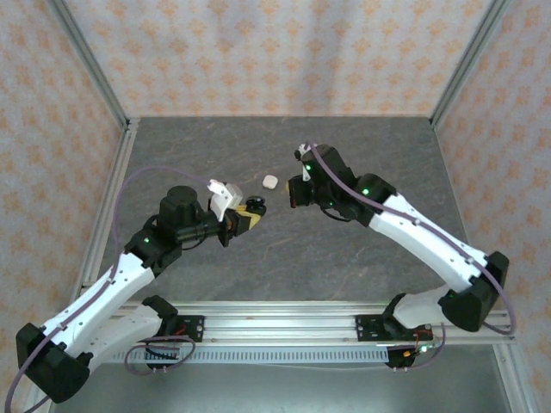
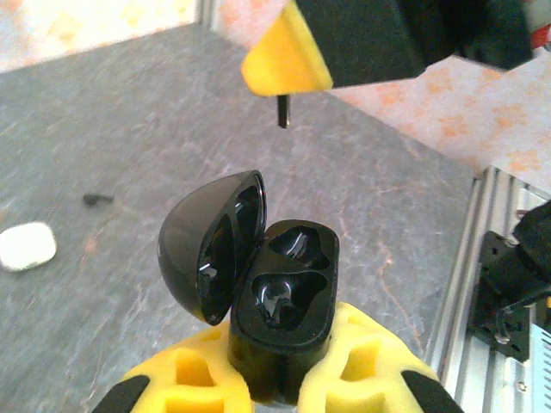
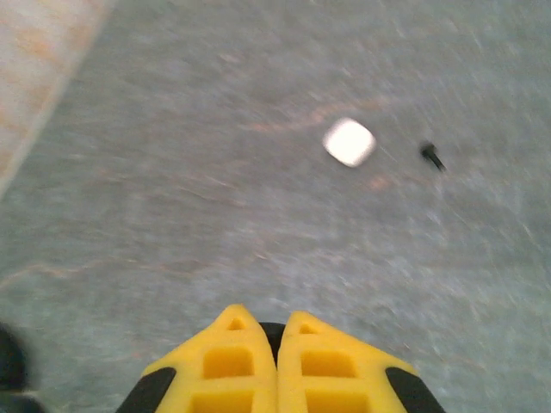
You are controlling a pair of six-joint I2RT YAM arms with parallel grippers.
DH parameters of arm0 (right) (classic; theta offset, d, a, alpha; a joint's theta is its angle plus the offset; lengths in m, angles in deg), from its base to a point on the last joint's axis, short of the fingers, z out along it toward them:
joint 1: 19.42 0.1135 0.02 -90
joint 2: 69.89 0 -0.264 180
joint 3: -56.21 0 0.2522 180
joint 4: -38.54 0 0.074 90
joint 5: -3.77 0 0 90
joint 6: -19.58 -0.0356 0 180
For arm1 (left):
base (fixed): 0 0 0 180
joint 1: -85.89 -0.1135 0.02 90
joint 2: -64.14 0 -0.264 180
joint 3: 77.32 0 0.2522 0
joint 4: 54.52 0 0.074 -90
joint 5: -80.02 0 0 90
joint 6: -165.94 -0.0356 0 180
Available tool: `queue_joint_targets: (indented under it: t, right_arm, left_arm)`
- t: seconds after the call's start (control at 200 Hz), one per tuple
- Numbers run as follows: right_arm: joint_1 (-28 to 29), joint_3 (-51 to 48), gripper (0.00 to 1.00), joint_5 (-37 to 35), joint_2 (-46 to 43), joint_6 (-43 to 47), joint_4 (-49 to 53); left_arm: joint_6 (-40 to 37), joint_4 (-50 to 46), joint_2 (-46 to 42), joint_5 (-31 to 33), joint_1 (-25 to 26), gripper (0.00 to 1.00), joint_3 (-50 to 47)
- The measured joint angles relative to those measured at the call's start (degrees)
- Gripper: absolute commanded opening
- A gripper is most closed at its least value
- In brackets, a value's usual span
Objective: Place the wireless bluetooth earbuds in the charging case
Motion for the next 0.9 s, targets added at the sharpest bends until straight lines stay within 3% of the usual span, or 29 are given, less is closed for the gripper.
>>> queue_joint_targets:
  t: [0.335, 0.901]
  right_arm:
    - [11.4, 0.0, 0.02, -0.1, -3.8, 7.6, -9.3]
    - [13.8, -3.6, 0.03, 0.0, -5.1, 11.9, -13.4]
  left_arm:
    - [-3.5, 3.6, 0.3, -3.9, 1.8, 0.00, 1.1]
    - [-2.7, 5.8, 0.4, -3.9, 1.8, 0.00, 1.6]
